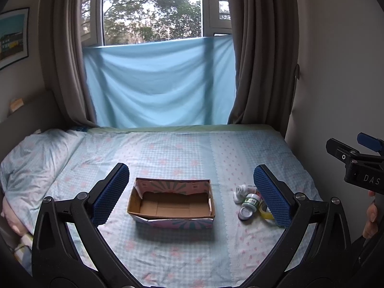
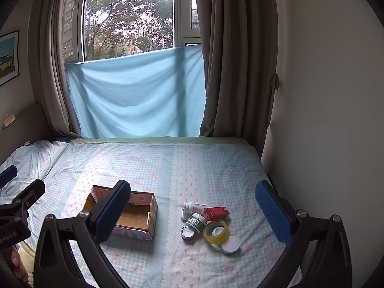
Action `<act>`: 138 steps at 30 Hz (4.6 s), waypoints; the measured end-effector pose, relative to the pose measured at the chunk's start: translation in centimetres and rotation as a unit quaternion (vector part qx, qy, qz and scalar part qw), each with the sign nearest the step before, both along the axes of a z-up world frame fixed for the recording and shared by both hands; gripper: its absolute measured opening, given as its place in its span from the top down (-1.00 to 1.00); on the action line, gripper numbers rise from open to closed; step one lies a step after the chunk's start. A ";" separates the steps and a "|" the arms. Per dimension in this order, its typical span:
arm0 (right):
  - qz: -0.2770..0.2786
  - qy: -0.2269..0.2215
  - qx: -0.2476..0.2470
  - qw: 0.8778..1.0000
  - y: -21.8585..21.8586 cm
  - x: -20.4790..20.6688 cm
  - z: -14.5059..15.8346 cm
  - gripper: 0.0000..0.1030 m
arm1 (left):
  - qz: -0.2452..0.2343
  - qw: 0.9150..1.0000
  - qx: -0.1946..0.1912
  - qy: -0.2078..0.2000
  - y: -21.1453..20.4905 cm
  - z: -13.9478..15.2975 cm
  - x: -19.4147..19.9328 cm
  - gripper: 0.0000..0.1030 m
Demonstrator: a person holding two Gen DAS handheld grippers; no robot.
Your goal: Organize rigid objects
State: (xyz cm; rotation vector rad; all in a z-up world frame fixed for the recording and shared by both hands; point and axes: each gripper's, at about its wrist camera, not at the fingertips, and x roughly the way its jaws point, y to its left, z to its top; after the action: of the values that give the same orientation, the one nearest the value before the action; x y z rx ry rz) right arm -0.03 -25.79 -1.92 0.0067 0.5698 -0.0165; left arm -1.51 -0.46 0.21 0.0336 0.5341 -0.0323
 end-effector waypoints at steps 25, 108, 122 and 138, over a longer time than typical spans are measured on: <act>0.001 -0.011 -0.015 1.000 -1.1 -0.1 0.2 -1.00 | -0.035 0.999 0.030 0.017 -0.5 0.4 3.6 -0.99; 0.100 0.133 -0.181 0.969 -7.3 12.7 -29.5 -0.84 | -0.399 0.796 0.177 0.419 -31.6 -27.7 32.0 0.28; 0.126 0.107 -0.119 0.979 -1.0 11.2 -14.6 -0.84 | -0.221 0.903 0.041 0.367 -9.2 -14.3 26.4 0.28; 0.095 0.195 0.027 0.976 15.2 16.9 -14.3 -0.84 | -0.126 0.917 -0.020 0.377 13.4 -19.6 25.4 0.28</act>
State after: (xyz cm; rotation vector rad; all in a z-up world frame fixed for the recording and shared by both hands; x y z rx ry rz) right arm 16.91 -10.61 -16.23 0.0015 0.9611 0.1871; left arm 23.94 12.94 -19.39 0.0493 1.3015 -0.3190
